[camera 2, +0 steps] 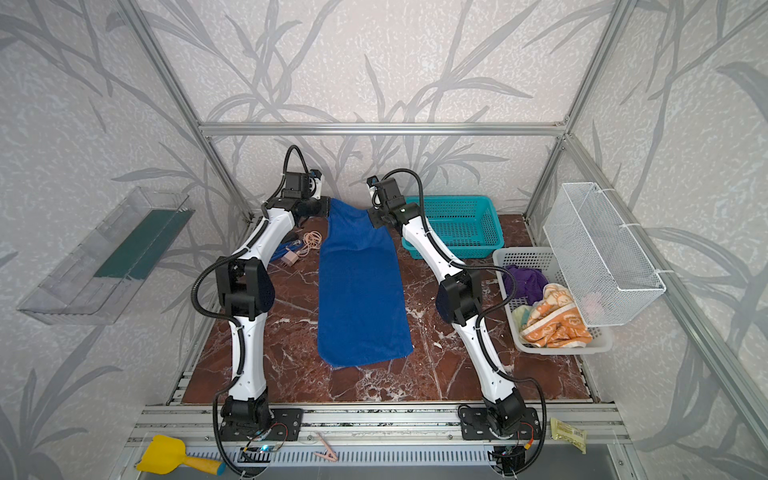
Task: Fold and stack the towels
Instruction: 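Lower the hanging blue towel flat onto the table with both grippers, then grasp the far edge of the flattened blue towel with both grippers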
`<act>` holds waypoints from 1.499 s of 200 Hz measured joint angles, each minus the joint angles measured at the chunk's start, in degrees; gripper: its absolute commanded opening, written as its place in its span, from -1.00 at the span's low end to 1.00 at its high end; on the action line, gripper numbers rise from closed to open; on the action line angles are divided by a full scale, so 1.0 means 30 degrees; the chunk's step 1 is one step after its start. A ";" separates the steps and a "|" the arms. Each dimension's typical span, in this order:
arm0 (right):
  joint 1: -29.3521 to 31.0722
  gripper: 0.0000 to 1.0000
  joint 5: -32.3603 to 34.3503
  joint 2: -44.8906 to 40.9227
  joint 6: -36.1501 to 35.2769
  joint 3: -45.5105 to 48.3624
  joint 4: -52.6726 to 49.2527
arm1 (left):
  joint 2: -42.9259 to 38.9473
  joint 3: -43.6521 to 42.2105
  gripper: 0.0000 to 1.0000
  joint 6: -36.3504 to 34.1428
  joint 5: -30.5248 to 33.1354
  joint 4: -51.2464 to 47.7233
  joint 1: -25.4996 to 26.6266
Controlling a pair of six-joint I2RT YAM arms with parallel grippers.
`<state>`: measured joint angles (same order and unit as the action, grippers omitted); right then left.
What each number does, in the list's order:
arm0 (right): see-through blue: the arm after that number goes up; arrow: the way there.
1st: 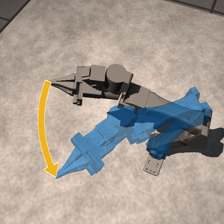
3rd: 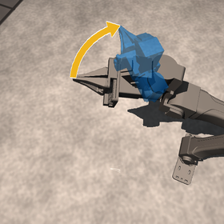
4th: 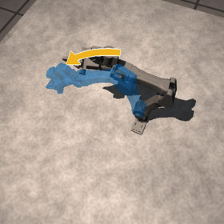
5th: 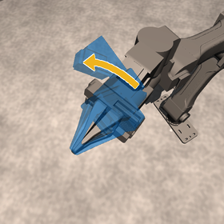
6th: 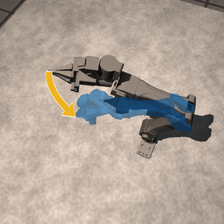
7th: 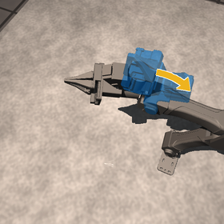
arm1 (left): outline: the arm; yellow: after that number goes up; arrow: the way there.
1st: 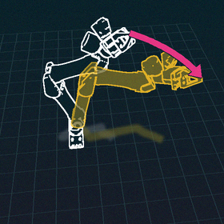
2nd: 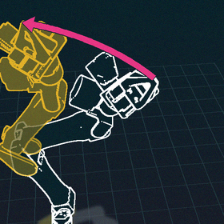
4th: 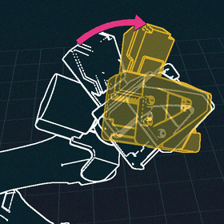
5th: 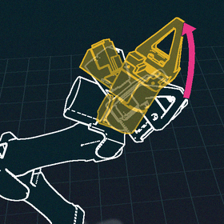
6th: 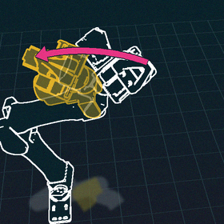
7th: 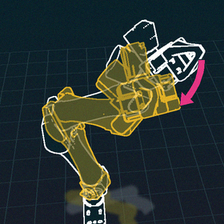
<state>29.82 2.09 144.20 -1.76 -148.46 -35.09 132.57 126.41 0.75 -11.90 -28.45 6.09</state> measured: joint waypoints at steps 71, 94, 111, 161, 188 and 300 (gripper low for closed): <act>-0.0080 -1.00 -0.2251 -0.4036 -0.0452 0.6207 -0.0619 | -0.7490 -0.9697 -1.00 0.0058 0.0087 0.1566 0.0510; 0.0124 -0.90 -0.3264 -0.8386 -0.0197 1.4528 0.1639 | -1.0382 -1.4564 -1.00 0.0991 -0.0007 0.2907 0.1246; 0.0240 -0.73 -0.4065 -1.0528 0.0284 1.9387 0.3235 | -1.1417 -1.7675 -1.00 0.1530 0.0095 0.3548 0.1851; 0.0401 0.06 -0.6484 -1.1621 0.0867 2.5318 0.4605 | -1.2116 -2.2127 -0.35 0.2324 0.1508 0.2004 0.3279; 0.0277 0.07 -0.7293 -1.2917 0.0889 2.5653 0.4175 | -1.3675 -2.2127 -0.28 0.2441 0.2098 0.0962 0.3417; -0.0954 0.07 -0.8422 -0.8480 0.6171 1.9103 0.5085 | -1.3806 -2.2462 0.02 0.6790 -0.3781 0.1756 0.0007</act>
<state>26.96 -23.18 118.76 16.75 -91.15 -19.84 91.15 59.02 21.12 -23.24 -23.18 6.11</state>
